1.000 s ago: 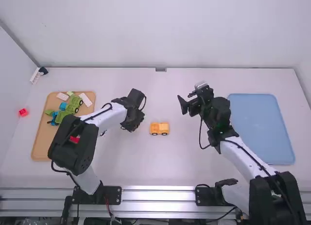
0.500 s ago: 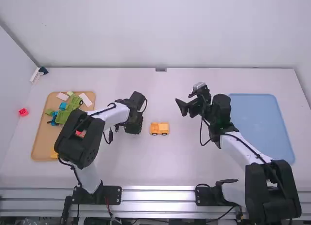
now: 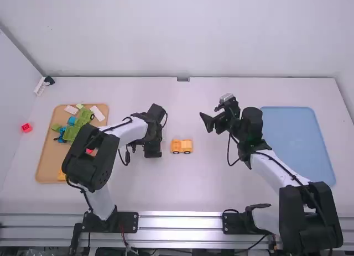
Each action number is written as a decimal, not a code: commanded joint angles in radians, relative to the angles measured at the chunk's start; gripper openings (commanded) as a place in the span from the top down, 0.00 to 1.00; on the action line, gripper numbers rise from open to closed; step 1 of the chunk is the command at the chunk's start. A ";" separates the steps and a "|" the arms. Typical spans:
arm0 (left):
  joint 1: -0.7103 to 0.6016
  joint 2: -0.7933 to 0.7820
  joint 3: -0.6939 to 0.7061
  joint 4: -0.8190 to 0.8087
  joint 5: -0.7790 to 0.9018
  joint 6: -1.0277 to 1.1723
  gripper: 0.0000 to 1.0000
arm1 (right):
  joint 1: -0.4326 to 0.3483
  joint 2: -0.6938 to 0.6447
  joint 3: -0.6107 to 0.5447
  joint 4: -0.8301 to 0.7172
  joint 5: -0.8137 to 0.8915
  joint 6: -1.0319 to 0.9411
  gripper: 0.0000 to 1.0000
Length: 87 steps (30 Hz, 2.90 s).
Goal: Assemble lego blocks to make yellow taxi
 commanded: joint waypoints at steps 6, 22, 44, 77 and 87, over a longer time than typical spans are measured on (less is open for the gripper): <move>0.031 -0.052 0.116 -0.243 -0.013 0.174 0.01 | 0.000 0.004 0.040 0.013 -0.006 0.000 0.01; 0.049 -0.103 0.445 -0.406 -0.384 1.537 0.01 | 0.000 0.034 0.040 0.010 -0.008 0.001 0.02; 0.448 -0.100 0.105 -0.169 1.138 3.332 0.01 | -0.062 0.050 0.211 -0.652 -0.671 -0.857 0.01; 0.488 0.106 -0.370 0.592 1.082 3.302 0.01 | -0.026 0.395 0.320 -0.389 -0.798 -0.609 0.01; 0.478 0.232 -0.327 0.678 1.094 3.260 0.21 | -0.007 0.395 0.320 -0.384 -0.787 -0.609 0.01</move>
